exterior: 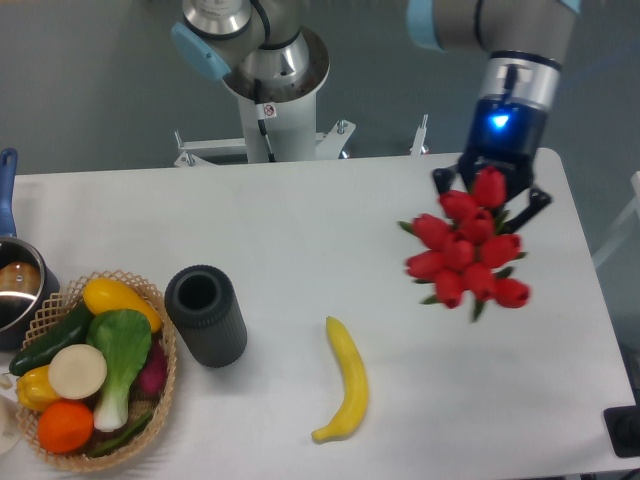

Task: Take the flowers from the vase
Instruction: 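Carry the tulips away from the vase, holding them raised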

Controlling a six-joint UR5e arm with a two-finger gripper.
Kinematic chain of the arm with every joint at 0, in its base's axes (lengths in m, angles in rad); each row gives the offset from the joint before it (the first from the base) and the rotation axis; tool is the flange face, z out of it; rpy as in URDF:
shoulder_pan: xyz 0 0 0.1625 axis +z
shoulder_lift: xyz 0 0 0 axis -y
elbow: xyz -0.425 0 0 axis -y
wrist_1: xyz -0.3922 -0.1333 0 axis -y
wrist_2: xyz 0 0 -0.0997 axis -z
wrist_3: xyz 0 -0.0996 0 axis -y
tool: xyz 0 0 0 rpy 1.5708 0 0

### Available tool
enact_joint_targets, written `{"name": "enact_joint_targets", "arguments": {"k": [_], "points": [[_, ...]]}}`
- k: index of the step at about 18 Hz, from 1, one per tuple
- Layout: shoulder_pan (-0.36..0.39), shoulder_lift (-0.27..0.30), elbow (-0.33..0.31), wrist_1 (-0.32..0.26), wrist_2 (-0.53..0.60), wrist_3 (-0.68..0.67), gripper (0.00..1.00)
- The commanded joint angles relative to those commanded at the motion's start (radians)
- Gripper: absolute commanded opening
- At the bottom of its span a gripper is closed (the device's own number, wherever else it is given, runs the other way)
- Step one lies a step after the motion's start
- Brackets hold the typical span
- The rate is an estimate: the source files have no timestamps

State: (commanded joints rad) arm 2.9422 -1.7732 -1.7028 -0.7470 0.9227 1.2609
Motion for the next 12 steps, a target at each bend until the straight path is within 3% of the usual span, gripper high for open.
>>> {"name": "enact_joint_targets", "arguments": {"k": [3, 8, 12], "points": [[-0.026, -0.023, 0.026, -0.002, 0.167, -0.009, 0.00], [-0.052, -0.064, 0.024, -0.060, 0.445, 0.002, 0.02], [-0.083, -0.095, 0.113, -0.210, 0.568, 0.000, 0.03]]}}
